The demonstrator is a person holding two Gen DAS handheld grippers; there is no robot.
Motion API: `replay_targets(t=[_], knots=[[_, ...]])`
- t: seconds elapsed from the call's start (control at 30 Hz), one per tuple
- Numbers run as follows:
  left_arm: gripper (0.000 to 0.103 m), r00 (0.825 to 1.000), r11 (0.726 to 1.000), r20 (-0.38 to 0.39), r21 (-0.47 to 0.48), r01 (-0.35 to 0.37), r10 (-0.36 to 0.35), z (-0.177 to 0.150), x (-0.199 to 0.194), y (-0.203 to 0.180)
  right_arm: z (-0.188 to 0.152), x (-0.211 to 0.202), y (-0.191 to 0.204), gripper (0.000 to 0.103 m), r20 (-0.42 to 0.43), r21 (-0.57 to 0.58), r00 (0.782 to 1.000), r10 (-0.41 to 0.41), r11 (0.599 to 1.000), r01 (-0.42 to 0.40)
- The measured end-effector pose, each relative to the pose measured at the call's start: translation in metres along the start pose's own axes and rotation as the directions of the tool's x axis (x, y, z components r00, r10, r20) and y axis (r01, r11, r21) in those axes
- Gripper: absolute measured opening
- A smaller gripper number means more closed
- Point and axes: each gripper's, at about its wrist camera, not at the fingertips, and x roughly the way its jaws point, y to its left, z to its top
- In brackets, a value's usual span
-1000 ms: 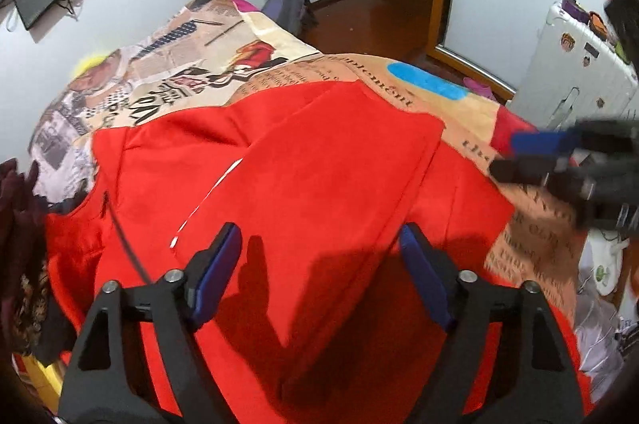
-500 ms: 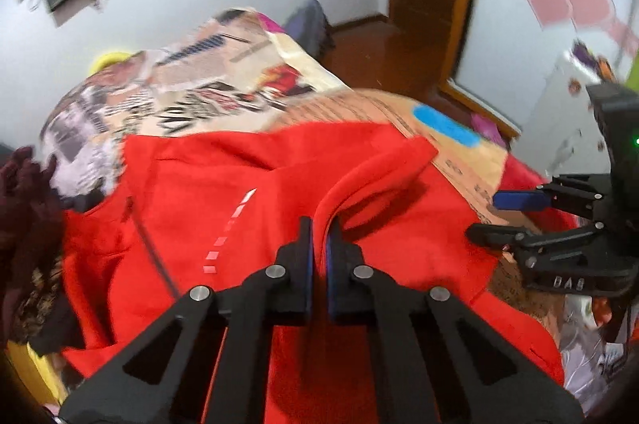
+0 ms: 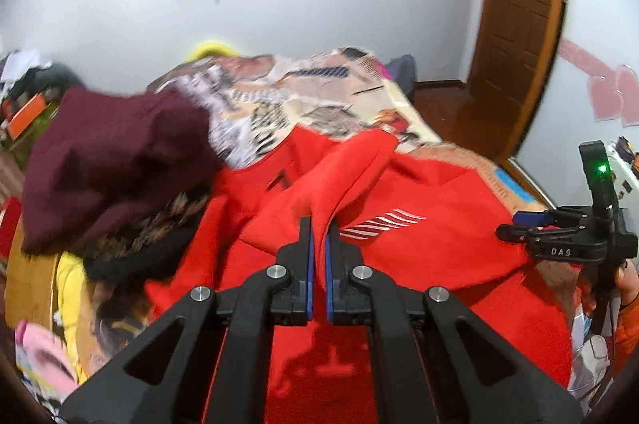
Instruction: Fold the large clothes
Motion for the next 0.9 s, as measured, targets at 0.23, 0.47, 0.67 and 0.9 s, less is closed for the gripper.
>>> replay_targets(t=[0.23, 0.47, 0.67, 0.9], knots=[[0.003, 0.989, 0.990, -0.132, -0.122, -0.075, 0.059, -0.070, 0.025, 0.042, -0.006, -0.002, 0.006, 0.051, -0.004, 0.000, 1.000, -0.017, 1.000, 0.017], [0.017, 0.946, 0.962, -0.312, -0.219, -0.163, 0.089, -0.132, 0.056, 0.073, -0.012, -0.002, 0.014, 0.054, -0.008, -0.035, 0.999, -0.046, 0.998, 0.046], [0.017, 0.922, 0.921, -0.381, -0.333, -0.202, 0.065, -0.166, 0.064, 0.102, -0.014, -0.002, 0.012, 0.054, -0.010, -0.011, 0.999, -0.041, 0.999, 0.041], [0.056, 0.951, 0.905, -0.310, -0.404, -0.134, 0.003, -0.158, 0.042, 0.113, -0.015, -0.006, 0.012, 0.054, -0.014, 0.004, 0.999, -0.048, 0.999, 0.048]])
